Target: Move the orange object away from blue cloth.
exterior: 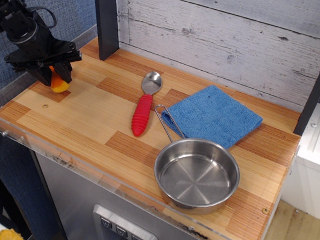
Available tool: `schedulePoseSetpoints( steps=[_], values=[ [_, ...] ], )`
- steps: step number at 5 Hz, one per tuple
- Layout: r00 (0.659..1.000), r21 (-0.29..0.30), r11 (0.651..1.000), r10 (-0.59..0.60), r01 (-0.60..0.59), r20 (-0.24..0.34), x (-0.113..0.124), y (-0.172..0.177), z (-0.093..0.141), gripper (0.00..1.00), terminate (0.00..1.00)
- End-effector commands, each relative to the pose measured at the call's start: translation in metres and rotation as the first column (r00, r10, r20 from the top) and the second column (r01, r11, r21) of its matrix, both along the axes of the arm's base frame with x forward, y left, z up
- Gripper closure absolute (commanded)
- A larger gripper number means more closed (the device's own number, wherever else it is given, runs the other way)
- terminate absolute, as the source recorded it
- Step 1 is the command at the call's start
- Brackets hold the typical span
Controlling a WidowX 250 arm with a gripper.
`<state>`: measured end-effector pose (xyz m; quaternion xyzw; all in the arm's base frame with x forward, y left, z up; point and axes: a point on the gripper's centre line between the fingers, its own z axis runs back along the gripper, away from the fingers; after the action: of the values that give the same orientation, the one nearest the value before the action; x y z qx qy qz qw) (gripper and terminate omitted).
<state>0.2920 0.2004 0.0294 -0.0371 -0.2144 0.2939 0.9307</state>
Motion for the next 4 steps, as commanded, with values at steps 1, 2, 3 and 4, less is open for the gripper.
schedulePoseSetpoints(
  steps=[1,2,3,4],
  values=[
    [1.0,-0.003,1.0,-0.021,0.021,0.005,-0.002,-0.001,0.001,1.0,0.0],
    [0.999,0.005,1.0,-0.029,0.029,-0.03,0.004,0.001,0.005,0.0,0.0],
    [1.0,0.011,1.0,-0.016,0.017,-0.017,0.003,0.003,0.01,0.0,0.0],
    [1.0,0.018,1.0,-0.015,0.016,-0.017,0.001,0.001,0.016,0.0,0.0]
  ],
)
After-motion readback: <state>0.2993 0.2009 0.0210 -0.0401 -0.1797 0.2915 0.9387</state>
